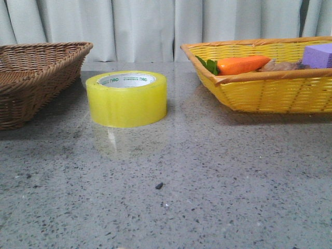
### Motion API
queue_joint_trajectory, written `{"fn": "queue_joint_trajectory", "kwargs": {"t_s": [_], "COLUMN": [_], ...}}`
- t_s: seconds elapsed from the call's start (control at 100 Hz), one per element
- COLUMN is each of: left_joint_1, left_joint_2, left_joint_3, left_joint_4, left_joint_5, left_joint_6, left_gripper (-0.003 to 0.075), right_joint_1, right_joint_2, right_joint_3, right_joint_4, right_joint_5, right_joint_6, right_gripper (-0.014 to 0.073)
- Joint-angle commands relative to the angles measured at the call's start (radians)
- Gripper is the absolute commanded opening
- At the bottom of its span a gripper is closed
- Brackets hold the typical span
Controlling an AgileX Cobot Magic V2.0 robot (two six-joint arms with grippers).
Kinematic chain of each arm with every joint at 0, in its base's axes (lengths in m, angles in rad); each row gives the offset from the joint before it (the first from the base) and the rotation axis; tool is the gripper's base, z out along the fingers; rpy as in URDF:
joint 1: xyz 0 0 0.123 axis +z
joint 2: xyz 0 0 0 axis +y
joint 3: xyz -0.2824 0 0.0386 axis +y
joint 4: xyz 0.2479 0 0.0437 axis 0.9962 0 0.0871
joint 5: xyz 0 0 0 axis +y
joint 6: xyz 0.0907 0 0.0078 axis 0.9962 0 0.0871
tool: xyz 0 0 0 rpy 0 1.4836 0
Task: Transfer tape with both arms
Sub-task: 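Lower the left gripper onto the tape roll and grasp its rim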
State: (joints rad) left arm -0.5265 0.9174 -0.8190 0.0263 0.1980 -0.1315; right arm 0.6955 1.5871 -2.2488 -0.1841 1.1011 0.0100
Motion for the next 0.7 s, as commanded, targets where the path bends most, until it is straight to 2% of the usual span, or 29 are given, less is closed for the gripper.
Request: {"fn": "queue_joint_trajectory", "kwargs": {"t_s": [0.0, 0.19, 0.34, 0.55, 0.69], "left_joint_1": [-0.067, -0.170, -0.221, -0.228, -0.228], "left_joint_2": [0.089, 0.275, 0.403, 0.552, 0.610], "left_joint_3": [-0.091, -0.210, -0.309, -0.415, -0.441], "left_joint_4": [0.008, 0.014, 0.014, -0.012, -0.015], "left_joint_5": [-0.016, 0.081, 0.205, 0.333, 0.342], "left_joint_6": [0.002, 0.026, 0.054, 0.068, 0.107], "left_gripper": [0.0438, 0.0438, 0.0438, 0.0438, 0.0438], "right_joint_1": [-0.007, -0.007, -0.007, -0.007, -0.007], "right_joint_2": [-0.074, -0.139, -0.176, -0.185, -0.185], "right_joint_3": [-0.024, -0.024, -0.024, -0.024, -0.021], "right_joint_4": [-0.052, -0.105, -0.134, -0.142, -0.142], "right_joint_5": [-0.092, -0.102, -0.072, -0.023, -0.011], "right_joint_6": [-0.010, -0.010, -0.010, -0.010, -0.010], "right_gripper": [-0.0073, -0.0073, -0.0073, -0.0073, -0.0073]}}
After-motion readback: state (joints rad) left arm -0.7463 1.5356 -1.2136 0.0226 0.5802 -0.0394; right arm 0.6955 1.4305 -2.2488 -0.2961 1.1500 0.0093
